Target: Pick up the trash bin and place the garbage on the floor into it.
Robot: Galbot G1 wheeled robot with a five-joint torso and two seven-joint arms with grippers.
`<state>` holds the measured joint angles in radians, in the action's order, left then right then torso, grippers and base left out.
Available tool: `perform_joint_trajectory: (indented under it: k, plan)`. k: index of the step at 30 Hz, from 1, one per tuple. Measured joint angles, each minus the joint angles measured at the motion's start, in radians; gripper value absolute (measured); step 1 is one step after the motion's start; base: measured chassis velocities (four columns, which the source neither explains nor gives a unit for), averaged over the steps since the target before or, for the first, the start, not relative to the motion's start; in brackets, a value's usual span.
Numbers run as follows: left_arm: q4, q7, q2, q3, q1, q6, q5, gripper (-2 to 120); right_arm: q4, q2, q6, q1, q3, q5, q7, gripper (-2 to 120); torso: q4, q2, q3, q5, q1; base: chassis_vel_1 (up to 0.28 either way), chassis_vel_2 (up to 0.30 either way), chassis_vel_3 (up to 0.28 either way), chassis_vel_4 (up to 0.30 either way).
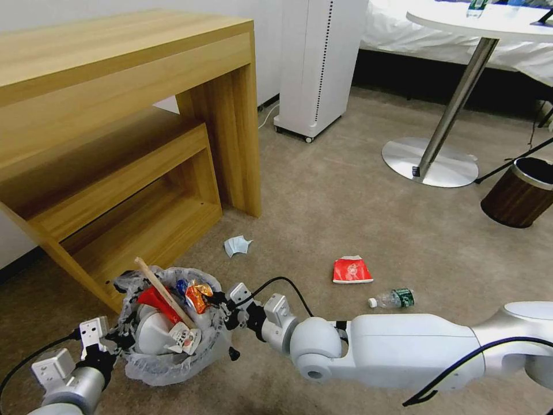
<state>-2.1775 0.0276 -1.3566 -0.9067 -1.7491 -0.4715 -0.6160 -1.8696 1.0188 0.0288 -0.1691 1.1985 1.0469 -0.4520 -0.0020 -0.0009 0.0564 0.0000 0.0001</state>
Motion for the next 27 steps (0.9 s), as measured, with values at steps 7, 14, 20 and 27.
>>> perform_joint_trajectory:
  k: [7,14,20,27]
  plan:
    - [-0.002,-0.003,-0.005,0.003,-0.004,0.002,0.009,1,-0.011,0.008,-0.004,0.013,-0.005,0.0,-0.001,25,0.0,0.0,0.0,0.0,0.0,0.0,0.0,0.0,0.0]
    - [-0.008,-0.005,-0.011,0.007,-0.006,0.003,0.015,1,-0.032,-0.016,0.003,0.01,-0.024,-0.012,0.011,56,0.0,0.0,0.0,0.0,0.0,0.0,0.0,0.0,0.0]
    - [-0.01,-0.006,-0.004,0.001,-0.012,0.003,0.015,1,-0.053,-0.057,0.047,-0.034,-0.13,-0.049,0.049,76,0.0001,0.0,0.0,-0.0001,0.0,0.0,0.0,0.0,0.0]
    - [-0.016,-0.004,0.011,-0.015,-0.014,0.002,0.004,1,-0.093,-0.14,0.111,-0.144,-0.396,-0.102,0.089,97,0.0,0.0,0.0,0.0001,0.0,0.0,0.0,0.0,0.0]
